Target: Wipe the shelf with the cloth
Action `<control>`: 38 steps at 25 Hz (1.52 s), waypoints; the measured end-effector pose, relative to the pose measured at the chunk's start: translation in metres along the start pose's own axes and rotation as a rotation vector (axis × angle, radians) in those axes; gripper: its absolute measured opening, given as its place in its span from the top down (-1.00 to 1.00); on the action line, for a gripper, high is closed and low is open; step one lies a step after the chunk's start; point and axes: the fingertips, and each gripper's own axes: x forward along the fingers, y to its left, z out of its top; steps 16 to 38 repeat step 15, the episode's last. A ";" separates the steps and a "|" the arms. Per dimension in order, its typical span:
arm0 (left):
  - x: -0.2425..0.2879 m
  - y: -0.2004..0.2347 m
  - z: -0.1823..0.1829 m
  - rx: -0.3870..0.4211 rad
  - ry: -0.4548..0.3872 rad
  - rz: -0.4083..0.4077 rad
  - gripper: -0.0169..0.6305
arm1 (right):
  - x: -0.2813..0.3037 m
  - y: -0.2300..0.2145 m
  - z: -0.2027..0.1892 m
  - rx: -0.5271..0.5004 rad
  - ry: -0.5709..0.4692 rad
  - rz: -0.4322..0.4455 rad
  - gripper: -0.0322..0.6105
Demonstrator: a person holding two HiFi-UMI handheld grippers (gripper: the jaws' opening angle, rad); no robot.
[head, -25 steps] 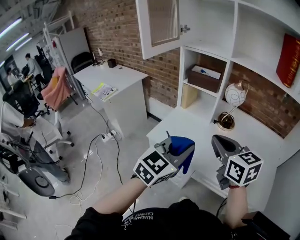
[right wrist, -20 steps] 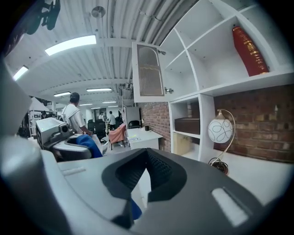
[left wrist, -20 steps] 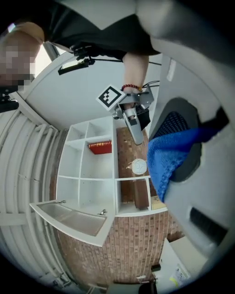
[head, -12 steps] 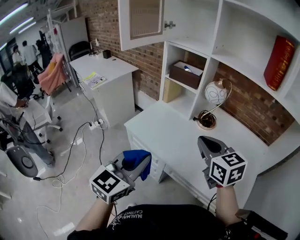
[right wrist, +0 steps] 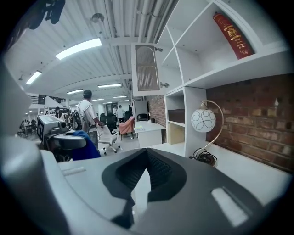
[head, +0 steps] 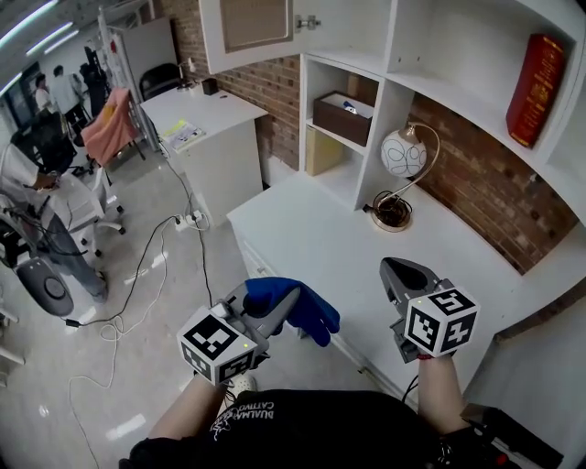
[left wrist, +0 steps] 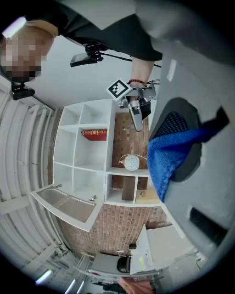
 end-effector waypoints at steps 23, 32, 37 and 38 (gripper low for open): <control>-0.001 -0.019 0.004 0.053 0.027 0.079 0.92 | -0.019 -0.009 -0.016 -0.016 0.019 0.032 0.89; -0.001 -0.019 0.004 0.053 0.027 0.079 0.92 | -0.019 -0.009 -0.016 -0.016 0.019 0.032 0.89; -0.001 -0.019 0.004 0.053 0.027 0.079 0.92 | -0.019 -0.009 -0.016 -0.016 0.019 0.032 0.89; -0.001 -0.019 0.004 0.053 0.027 0.079 0.92 | -0.019 -0.009 -0.016 -0.016 0.019 0.032 0.89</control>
